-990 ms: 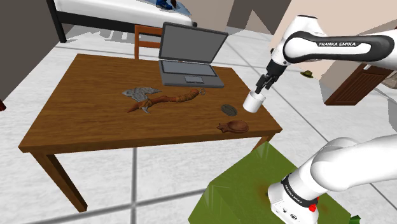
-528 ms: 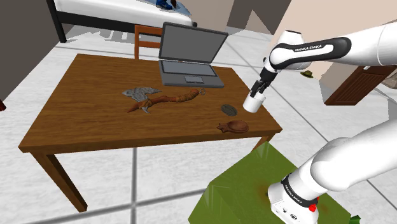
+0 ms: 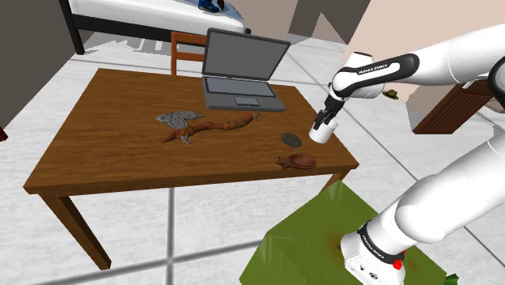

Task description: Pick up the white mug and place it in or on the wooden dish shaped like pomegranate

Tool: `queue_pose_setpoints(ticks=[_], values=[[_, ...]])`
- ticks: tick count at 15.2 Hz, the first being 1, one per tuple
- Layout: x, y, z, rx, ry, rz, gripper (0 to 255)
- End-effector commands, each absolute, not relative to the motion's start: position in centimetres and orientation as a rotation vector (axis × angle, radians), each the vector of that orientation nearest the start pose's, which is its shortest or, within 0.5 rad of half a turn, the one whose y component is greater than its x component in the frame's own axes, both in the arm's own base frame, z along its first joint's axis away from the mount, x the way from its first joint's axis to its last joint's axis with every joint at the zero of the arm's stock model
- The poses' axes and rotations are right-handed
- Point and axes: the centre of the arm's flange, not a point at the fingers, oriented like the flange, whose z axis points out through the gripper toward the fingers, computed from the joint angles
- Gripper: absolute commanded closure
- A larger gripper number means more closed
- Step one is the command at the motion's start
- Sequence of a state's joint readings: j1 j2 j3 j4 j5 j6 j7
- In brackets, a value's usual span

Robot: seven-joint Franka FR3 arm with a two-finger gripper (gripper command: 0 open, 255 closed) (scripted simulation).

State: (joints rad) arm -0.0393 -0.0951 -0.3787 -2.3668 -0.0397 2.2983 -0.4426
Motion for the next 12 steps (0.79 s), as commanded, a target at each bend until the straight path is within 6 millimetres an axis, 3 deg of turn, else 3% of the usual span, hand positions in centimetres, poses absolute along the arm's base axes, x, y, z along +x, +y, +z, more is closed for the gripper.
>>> queue_pose_setpoints(ticks=[1,9,10,12], values=[[44.7,-19.94,35.17,-3.144,-0.082,-0.033,0],[44.71,-19.94,34.88,-3.144,-0.082,-0.033,0],[44.71,-19.94,34.88,-3.144,-0.082,-0.033,255],[44.71,-19.94,34.88,-3.144,-0.082,-0.033,255]])
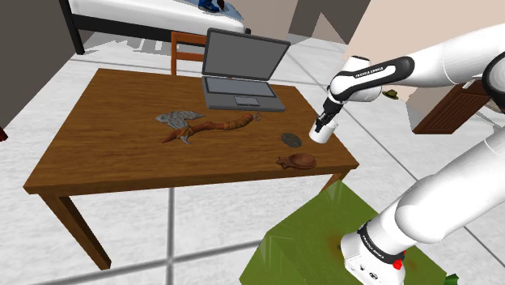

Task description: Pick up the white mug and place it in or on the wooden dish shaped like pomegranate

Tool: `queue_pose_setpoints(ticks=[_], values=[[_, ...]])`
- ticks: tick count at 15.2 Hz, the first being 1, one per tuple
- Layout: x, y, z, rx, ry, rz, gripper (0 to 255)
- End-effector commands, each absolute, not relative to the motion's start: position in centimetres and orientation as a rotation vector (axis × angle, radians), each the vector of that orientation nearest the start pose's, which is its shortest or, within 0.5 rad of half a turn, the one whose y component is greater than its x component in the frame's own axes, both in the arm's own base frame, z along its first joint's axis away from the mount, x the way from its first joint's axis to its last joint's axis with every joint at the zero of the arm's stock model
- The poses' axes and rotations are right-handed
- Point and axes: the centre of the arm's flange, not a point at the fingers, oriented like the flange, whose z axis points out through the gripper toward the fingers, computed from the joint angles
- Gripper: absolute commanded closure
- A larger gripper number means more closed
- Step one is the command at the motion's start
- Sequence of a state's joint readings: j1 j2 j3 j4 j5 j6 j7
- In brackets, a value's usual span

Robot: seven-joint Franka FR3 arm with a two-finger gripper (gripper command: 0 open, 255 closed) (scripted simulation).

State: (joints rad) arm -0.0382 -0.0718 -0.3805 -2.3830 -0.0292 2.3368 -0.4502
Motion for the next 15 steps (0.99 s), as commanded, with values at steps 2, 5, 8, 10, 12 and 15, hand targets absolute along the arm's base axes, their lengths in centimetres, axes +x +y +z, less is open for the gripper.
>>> queue_pose_setpoints(ticks=[2,5,8,10,12,15], values=[[44.7,-19.9,34.9,-3.144,-0.082,-0.033,255],[44.7,-19.9,34.9,-3.144,-0.082,-0.033,255],[44.7,-19.9,35.4,-3.144,-0.082,-0.033,255],[44.7,-19.9,36.5,-3.144,-0.082,-0.033,255],[44.7,-19.9,37.5,-3.144,-0.082,-0.033,255],[44.7,-19.9,39.1,-3.144,-0.082,-0.033,255]])
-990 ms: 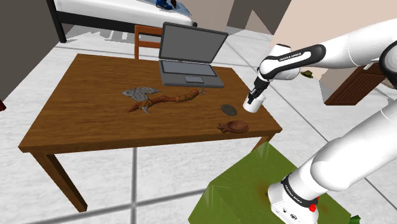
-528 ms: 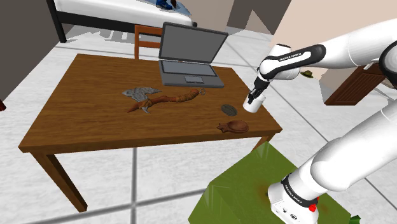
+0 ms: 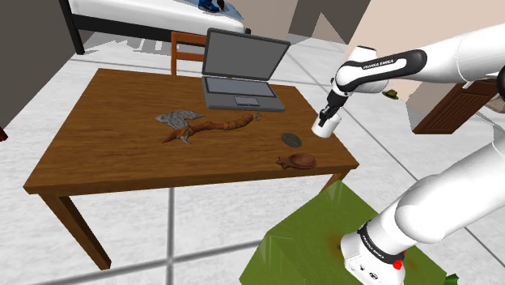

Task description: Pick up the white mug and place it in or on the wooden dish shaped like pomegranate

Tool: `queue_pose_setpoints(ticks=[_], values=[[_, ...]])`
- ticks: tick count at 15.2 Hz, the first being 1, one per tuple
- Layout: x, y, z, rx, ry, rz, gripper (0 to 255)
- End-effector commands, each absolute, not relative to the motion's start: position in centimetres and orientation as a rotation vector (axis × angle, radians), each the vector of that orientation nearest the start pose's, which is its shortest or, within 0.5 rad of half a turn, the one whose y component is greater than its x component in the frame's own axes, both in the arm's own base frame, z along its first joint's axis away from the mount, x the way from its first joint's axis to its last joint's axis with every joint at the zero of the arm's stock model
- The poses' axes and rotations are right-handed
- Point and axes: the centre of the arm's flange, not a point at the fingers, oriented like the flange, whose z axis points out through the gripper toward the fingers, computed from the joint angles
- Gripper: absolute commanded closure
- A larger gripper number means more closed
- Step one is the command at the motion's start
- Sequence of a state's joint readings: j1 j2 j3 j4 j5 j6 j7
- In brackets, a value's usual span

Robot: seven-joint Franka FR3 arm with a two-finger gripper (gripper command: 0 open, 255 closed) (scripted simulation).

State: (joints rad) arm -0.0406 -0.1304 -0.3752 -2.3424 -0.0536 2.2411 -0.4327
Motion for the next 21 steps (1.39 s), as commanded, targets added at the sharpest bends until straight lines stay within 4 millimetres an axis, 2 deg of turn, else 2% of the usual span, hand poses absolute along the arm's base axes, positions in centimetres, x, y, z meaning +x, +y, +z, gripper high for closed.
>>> queue_pose_setpoints(ticks=[1,12,21], values=[[44.7,-19.9,39.6,-3.144,-0.082,-0.033,255],[44.7,-19.9,45.0,-3.144,-0.082,-0.033,255],[41.4,-8.6,46.0,-3.144,-0.082,-0.033,255]])
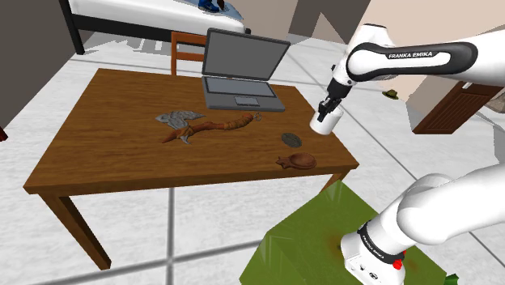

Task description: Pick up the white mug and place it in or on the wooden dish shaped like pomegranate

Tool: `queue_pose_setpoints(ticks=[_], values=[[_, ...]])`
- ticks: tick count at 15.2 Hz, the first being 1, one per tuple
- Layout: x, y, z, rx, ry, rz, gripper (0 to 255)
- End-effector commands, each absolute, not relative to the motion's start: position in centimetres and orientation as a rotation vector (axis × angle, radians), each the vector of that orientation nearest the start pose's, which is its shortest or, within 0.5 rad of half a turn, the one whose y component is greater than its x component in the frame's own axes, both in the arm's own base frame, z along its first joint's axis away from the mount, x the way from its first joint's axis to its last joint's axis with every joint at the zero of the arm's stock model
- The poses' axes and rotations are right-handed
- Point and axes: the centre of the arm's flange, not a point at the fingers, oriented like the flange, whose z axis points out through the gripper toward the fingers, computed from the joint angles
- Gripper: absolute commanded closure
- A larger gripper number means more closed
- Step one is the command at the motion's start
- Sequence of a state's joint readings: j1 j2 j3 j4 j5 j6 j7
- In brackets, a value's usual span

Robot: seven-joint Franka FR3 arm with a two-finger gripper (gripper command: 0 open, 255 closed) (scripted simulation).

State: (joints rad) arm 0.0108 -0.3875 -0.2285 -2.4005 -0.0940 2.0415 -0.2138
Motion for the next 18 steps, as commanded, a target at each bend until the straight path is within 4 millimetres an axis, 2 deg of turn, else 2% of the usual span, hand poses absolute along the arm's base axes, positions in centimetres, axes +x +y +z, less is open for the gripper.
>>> queue_pose_setpoints(ticks=[1,10,11,18], values=[[41.0,-7.3,46.2,-3.144,-0.082,-0.033,255],[37.7,4.0,47.2,-3.144,-0.082,-0.033,255],[37.2,5.8,47.4,-3.144,-0.082,-0.033,255],[37.2,5.8,43.7,-3.144,-0.082,-0.033,255]])
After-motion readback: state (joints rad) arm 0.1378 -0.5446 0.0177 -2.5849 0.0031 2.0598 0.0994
